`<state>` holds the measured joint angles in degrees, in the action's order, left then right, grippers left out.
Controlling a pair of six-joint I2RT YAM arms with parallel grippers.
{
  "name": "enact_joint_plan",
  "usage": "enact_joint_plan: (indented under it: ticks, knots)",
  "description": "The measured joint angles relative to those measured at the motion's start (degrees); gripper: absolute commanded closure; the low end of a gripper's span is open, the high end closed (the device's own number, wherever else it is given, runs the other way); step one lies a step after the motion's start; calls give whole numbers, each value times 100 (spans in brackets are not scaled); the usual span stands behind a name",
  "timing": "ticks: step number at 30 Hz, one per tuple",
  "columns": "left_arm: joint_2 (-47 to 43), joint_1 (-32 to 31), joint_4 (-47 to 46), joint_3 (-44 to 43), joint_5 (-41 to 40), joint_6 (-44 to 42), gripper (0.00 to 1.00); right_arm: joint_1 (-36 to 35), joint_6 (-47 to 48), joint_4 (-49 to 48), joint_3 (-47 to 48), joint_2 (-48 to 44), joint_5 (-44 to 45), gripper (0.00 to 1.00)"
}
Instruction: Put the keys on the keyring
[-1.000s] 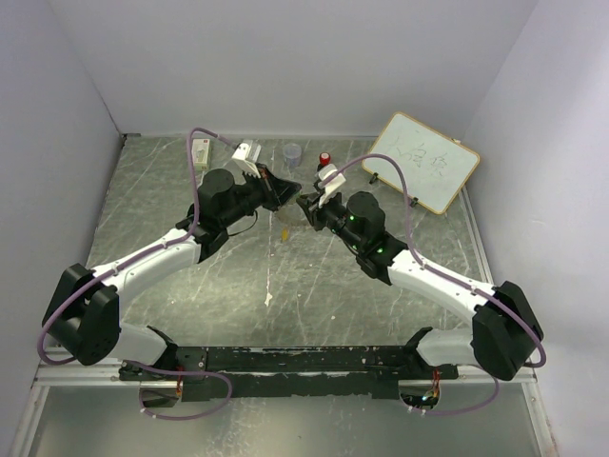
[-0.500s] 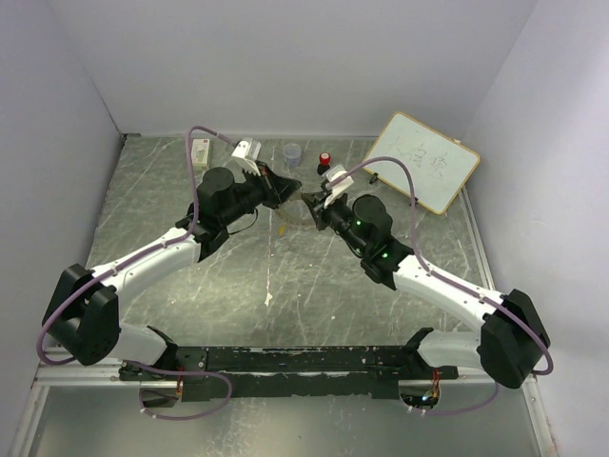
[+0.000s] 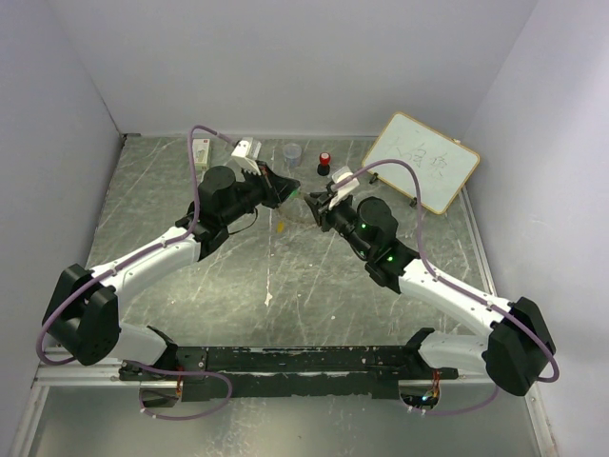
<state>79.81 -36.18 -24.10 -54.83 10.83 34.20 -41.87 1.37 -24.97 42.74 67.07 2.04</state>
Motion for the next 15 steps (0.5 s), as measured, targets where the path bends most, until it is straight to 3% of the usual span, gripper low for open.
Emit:
enact_joint_plan:
  ticks: [2,12,15]
  knots:
    - [0,0,2,0,-15,2,93,0,-4,39,0,4,17,74]
    - [0,0,22,0,-31,2,93,-4,-42,127,0,4,286,68]
    - [0,0,33,0,-28,-17,93,-4,-46,175,2,4,376,51]
